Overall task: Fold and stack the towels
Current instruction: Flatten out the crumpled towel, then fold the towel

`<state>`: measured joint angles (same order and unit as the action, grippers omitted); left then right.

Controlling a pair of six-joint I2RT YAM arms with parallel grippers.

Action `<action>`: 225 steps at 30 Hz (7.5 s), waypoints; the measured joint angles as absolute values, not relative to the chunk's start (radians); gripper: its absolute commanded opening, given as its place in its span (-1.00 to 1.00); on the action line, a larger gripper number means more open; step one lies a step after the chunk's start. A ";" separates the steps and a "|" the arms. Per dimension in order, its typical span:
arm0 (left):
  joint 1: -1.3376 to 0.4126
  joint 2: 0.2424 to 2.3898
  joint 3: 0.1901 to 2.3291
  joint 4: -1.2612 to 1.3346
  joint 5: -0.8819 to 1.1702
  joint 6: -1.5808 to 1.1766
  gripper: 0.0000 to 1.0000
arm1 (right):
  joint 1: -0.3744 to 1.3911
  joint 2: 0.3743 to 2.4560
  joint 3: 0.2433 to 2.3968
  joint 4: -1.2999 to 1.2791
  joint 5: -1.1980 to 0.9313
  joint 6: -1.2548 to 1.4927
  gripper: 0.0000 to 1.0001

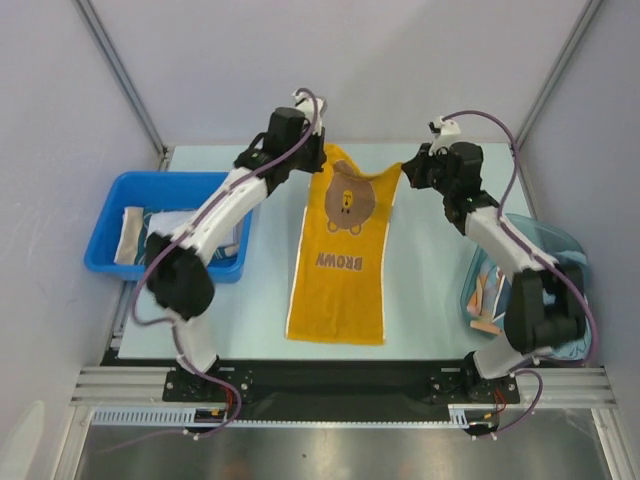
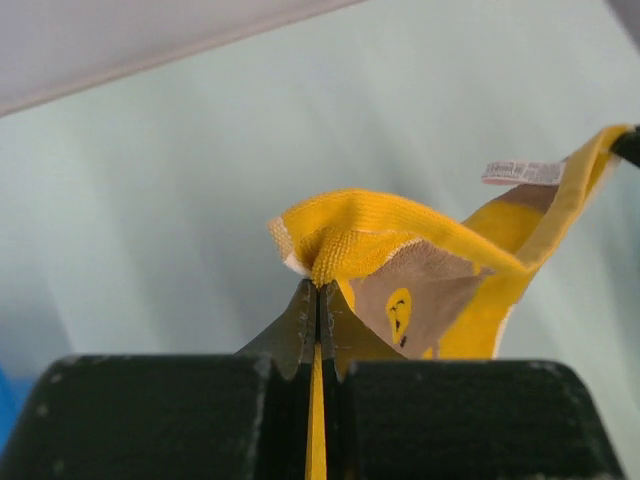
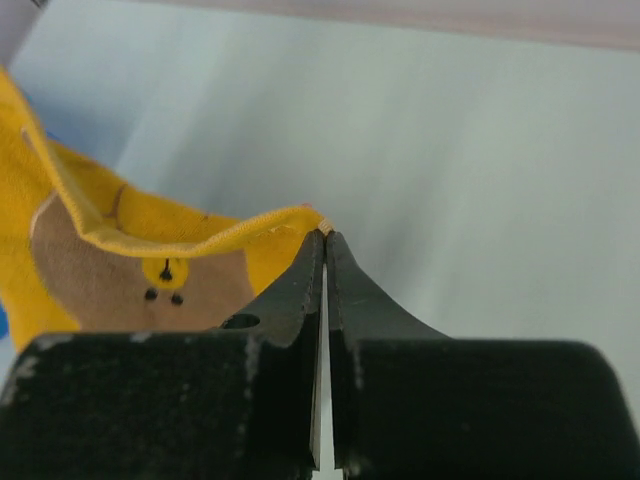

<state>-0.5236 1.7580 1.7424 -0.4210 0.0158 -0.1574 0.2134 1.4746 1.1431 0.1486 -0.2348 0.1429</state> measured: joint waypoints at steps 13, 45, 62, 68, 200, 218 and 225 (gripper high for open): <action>-0.413 2.277 2.064 -0.357 0.119 -0.103 -0.99 | 0.113 1.903 1.386 0.291 -0.433 0.110 -1.00; -0.549 1.453 0.899 -0.221 0.004 -0.234 -0.26 | 0.516 1.098 0.513 -0.001 -0.258 0.245 -1.00; -0.605 1.405 0.857 -0.293 -0.081 -0.561 0.38 | 0.658 1.097 0.451 0.032 -0.252 0.296 -1.00; -0.605 1.617 0.959 -0.329 -0.131 -0.579 0.31 | 0.667 1.101 0.413 0.040 -0.239 0.311 -1.00; -0.617 1.415 0.727 -0.317 -0.142 -0.631 -0.21 | 0.747 1.188 0.543 -0.180 -0.043 0.306 -1.00; -0.625 1.467 0.720 -0.315 -0.138 -0.655 -0.81 | 0.747 1.188 0.542 -0.173 -0.043 0.306 -1.00; -0.643 1.467 0.762 -0.371 -0.172 -0.649 -0.99 | 0.748 1.188 0.542 -0.173 -0.042 0.305 -1.00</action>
